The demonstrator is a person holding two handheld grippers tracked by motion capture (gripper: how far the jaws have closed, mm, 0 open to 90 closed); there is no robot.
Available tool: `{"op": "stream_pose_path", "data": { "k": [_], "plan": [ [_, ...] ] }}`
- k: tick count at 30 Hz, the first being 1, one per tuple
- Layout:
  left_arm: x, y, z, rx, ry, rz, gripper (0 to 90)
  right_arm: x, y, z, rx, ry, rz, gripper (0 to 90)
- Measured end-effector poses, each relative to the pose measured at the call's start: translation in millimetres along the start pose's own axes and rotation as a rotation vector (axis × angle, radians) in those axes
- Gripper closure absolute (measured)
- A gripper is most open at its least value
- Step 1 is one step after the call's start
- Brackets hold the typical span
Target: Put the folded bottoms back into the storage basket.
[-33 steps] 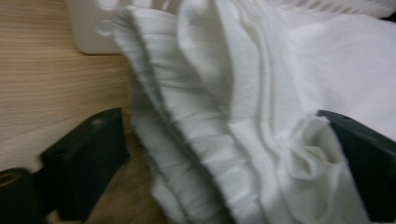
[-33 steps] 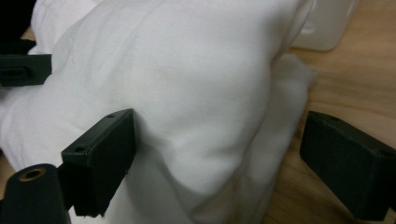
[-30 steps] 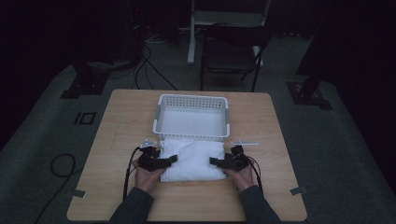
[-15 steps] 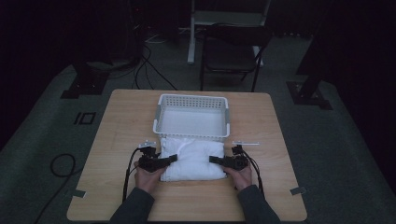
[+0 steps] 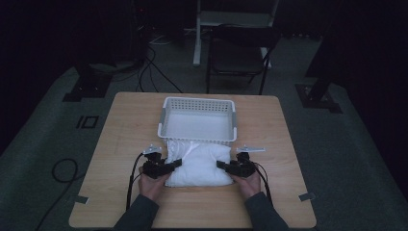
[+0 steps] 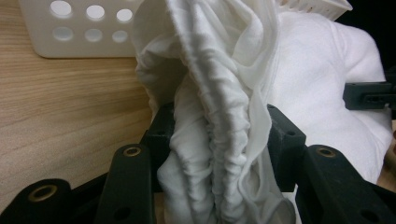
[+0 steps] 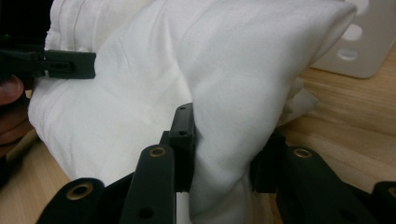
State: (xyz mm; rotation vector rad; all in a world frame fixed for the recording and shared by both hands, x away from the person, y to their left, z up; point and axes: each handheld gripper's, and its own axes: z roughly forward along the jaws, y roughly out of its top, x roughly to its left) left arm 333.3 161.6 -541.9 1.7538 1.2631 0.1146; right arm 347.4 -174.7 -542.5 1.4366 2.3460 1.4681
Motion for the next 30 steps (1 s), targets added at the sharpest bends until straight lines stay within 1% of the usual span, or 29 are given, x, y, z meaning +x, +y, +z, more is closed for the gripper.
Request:
{"op": "stream_pose_path", "data": {
  "k": [2, 5, 8, 10, 13, 18, 21, 25, 30],
  "plan": [
    [-3.6, 0.0, -1.0, -0.002, 0.015, 0.022, 54.1, 1.6, 0.2, -1.3, 0.000, -0.005, -0.015, 68.3],
    [-9.2, 0.2, -2.7, -0.006, 0.037, 0.055, 54.8, 2.8, 0.0, -3.0, -0.002, -0.010, -0.025, 68.5],
    [-12.7, 0.0, -4.2, -0.014, 0.043, 0.066, 55.5, 3.7, 0.1, -4.7, -0.007, -0.012, -0.031, 68.7],
    [-14.2, -0.2, -5.3, -0.020, 0.046, 0.059, 55.6, 4.4, 0.3, -6.3, -0.007, -0.010, -0.029, 68.9],
    [-16.9, -0.5, -7.3, -0.028, 0.042, 0.061, 55.6, 3.8, 0.5, -9.8, -0.010, 0.011, -0.002, 69.2],
    [-20.8, -0.5, -10.3, -0.035, 0.045, 0.080, 55.9, 6.4, 0.1, -13.4, -0.015, 0.007, -0.005, 69.2],
    [-22.2, -0.6, -12.6, -0.043, 0.044, 0.079, 55.8, 8.0, 0.6, -15.4, -0.021, 0.010, -0.012, 69.2],
    [-24.4, -0.4, -16.1, -0.056, 0.037, 0.084, 55.9, 9.5, 1.4, -19.8, -0.027, 0.029, -0.006, 69.4],
    [-28.9, 1.0, -21.1, -0.070, 0.034, 0.094, 55.9, 12.2, 2.1, -24.5, -0.040, 0.033, -0.012, 69.3]
  ]
}}
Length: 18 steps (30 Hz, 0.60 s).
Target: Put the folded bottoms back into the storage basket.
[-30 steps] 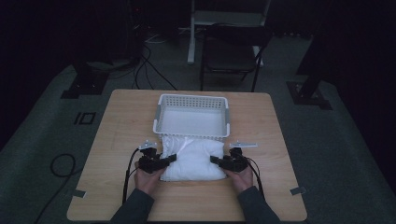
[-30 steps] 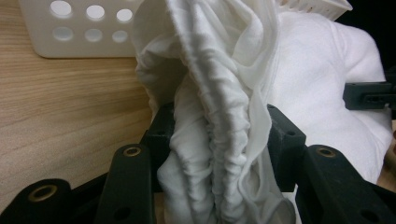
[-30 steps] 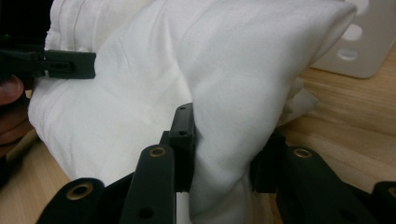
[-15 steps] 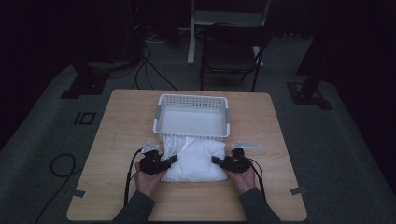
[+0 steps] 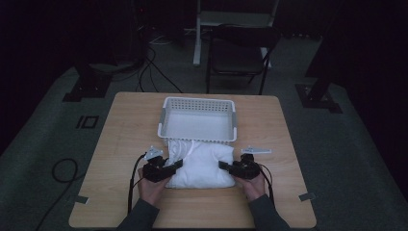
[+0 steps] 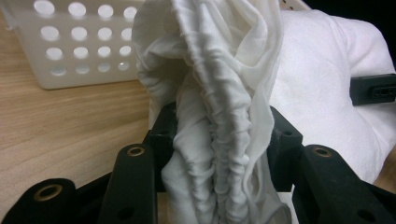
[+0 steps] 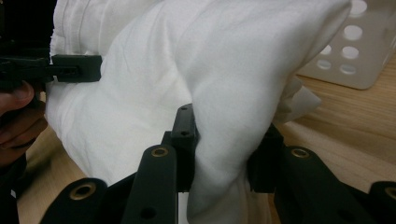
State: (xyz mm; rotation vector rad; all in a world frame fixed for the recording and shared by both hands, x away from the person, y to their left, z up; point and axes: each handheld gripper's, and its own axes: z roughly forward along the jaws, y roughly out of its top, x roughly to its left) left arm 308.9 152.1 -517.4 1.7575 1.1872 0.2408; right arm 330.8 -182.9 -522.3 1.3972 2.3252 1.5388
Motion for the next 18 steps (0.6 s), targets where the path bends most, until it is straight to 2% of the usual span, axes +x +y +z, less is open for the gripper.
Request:
{"op": "stream_pose_path", "data": {
  "k": [3, 5, 6, 10, 18],
  "plan": [
    [-1.2, 1.1, -2.0, -0.005, -0.002, 0.002, 55.9, 2.1, 1.2, -2.7, -0.008, 0.001, -0.010, 69.3],
    [-1.4, 2.4, -3.2, -0.002, -0.008, -0.008, 55.9, 3.4, 1.8, -4.1, -0.012, 0.000, -0.015, 69.3],
    [-1.7, 3.6, -3.9, 0.007, -0.015, -0.026, 55.9, 3.9, 2.1, -4.8, -0.013, -0.001, -0.018, 69.3],
    [-3.1, 4.5, -5.1, 0.012, -0.012, -0.019, 56.2, 5.6, 2.6, -5.7, -0.015, -0.006, -0.028, 69.3],
    [-7.7, 7.2, -11.7, -0.016, -0.015, -0.010, 56.5, 9.6, 5.5, -11.8, -0.031, 0.006, -0.030, 69.3]
  ]
}}
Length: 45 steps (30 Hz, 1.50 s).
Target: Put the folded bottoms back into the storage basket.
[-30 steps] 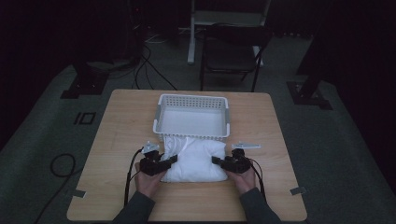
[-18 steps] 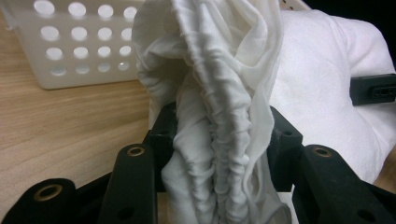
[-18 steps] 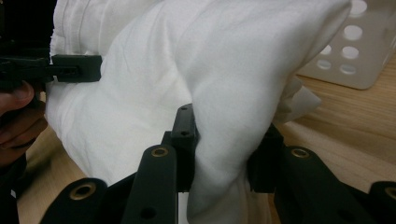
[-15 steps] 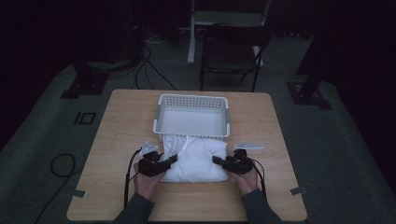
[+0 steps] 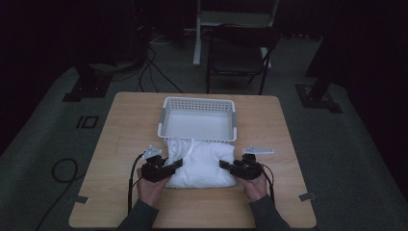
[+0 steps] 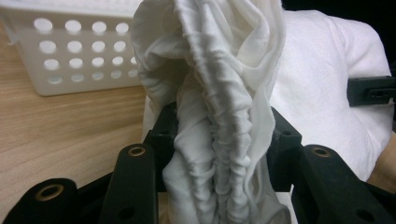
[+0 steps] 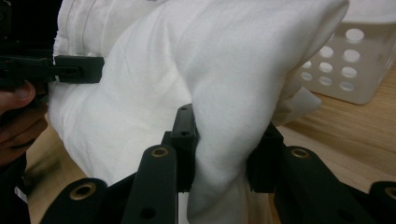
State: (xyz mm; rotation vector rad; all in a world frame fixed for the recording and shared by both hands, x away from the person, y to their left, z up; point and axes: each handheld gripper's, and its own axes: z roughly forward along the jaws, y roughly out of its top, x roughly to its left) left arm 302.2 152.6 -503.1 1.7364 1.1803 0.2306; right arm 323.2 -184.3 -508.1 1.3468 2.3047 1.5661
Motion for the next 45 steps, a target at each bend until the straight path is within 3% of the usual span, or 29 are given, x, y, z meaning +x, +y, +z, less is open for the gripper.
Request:
{"op": "stream_pose_path", "data": {
  "k": [17, 45],
  "plan": [
    [-8.5, 8.1, -12.5, -0.042, -0.008, 0.020, 56.7, 8.6, 9.0, -11.1, -0.036, 0.010, -0.025, 69.3],
    [-11.4, 24.0, -26.0, -0.075, -0.009, 0.027, 56.9, 22.7, 26.1, -19.1, -0.069, -0.001, -0.074, 69.3]
  ]
}}
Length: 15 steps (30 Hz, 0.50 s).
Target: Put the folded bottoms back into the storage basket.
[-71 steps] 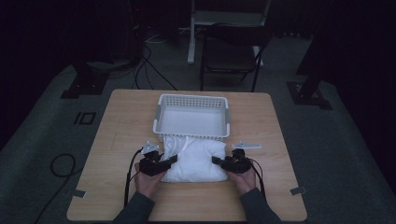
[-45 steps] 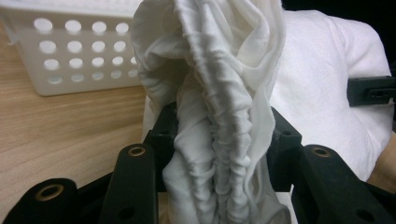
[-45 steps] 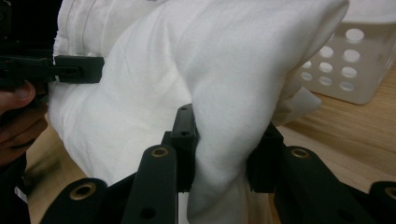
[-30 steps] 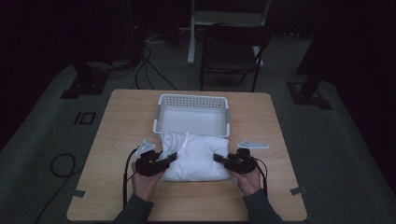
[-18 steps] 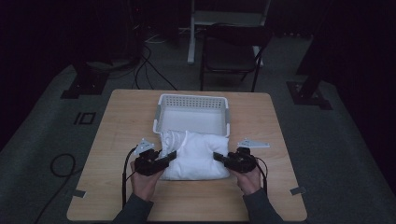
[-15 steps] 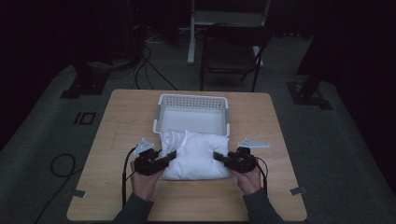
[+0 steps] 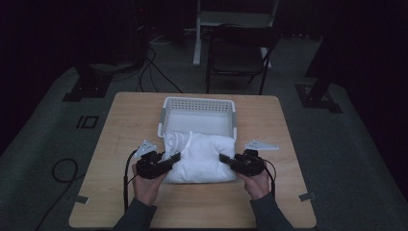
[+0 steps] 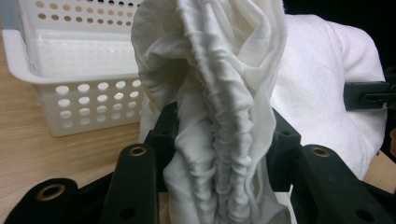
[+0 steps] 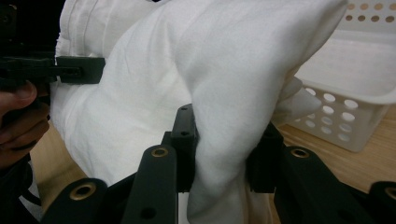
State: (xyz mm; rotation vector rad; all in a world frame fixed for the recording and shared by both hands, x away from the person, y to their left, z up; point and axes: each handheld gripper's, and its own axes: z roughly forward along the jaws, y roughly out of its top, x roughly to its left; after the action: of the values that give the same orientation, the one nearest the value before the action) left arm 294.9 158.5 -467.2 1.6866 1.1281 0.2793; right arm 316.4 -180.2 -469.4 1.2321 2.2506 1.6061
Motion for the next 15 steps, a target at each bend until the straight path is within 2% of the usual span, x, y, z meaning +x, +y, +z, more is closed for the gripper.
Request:
{"op": "stream_pose_path", "data": {
  "k": [15],
  "plan": [
    [5.2, 15.5, 0.0, -0.024, -0.008, 0.012, 57.1, 2.3, 16.4, -0.2, -0.024, -0.003, -0.026, 69.4]
  ]
}}
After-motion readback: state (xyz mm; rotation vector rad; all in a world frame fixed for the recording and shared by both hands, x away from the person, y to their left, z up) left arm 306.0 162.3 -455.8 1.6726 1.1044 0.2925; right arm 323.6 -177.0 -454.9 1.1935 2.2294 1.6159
